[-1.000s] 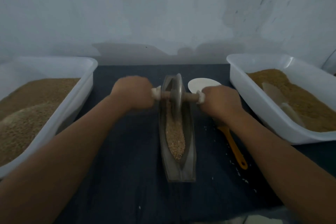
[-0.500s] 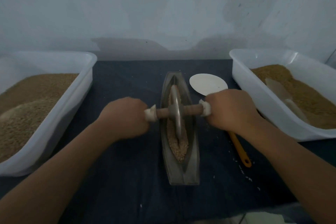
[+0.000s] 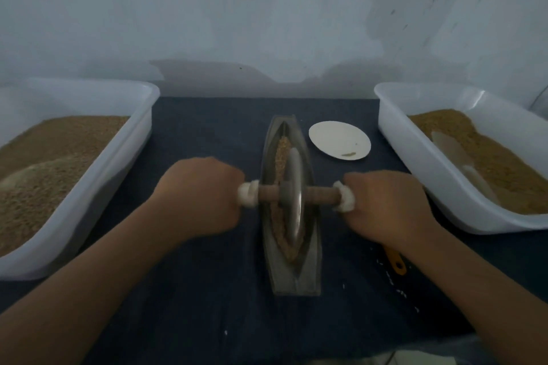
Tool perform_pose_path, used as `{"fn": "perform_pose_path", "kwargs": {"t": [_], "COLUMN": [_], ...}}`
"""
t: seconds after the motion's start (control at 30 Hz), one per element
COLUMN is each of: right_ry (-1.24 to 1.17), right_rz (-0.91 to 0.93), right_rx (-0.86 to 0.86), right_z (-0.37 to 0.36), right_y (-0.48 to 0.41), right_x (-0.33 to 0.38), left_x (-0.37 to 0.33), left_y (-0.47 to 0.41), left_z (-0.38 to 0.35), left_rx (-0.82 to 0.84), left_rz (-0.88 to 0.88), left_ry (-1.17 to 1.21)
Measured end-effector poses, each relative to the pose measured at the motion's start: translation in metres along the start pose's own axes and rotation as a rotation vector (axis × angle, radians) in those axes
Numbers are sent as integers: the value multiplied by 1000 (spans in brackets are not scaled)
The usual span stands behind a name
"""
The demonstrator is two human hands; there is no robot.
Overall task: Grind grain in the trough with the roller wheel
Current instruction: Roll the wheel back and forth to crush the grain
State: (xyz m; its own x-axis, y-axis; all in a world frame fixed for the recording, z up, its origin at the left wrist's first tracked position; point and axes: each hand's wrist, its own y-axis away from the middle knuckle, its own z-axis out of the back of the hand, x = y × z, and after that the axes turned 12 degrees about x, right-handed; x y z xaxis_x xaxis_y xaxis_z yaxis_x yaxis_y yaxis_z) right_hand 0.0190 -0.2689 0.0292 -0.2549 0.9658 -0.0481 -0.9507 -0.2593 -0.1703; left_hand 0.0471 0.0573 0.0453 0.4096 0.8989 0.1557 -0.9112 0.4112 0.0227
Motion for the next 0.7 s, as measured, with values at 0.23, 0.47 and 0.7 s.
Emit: {"fn": "perform_pose_path", "kwargs": {"t": [0.23,0.47,0.7], "right_ry": [107,77,61], "right_rz": [-83,-111,-28], "right_rx": [-70,30,-44], "right_z": [8,0,-6], "right_y": [-83,-38,-32], "right_x": [2,1,-1], "left_x": [7,-3,-1], "left_y": [-72,-34,-16], "left_z": [10,16,-3], "left_rx": [84,32,70], "left_rz": [191,72,103], "left_ry": [163,41,106]}}
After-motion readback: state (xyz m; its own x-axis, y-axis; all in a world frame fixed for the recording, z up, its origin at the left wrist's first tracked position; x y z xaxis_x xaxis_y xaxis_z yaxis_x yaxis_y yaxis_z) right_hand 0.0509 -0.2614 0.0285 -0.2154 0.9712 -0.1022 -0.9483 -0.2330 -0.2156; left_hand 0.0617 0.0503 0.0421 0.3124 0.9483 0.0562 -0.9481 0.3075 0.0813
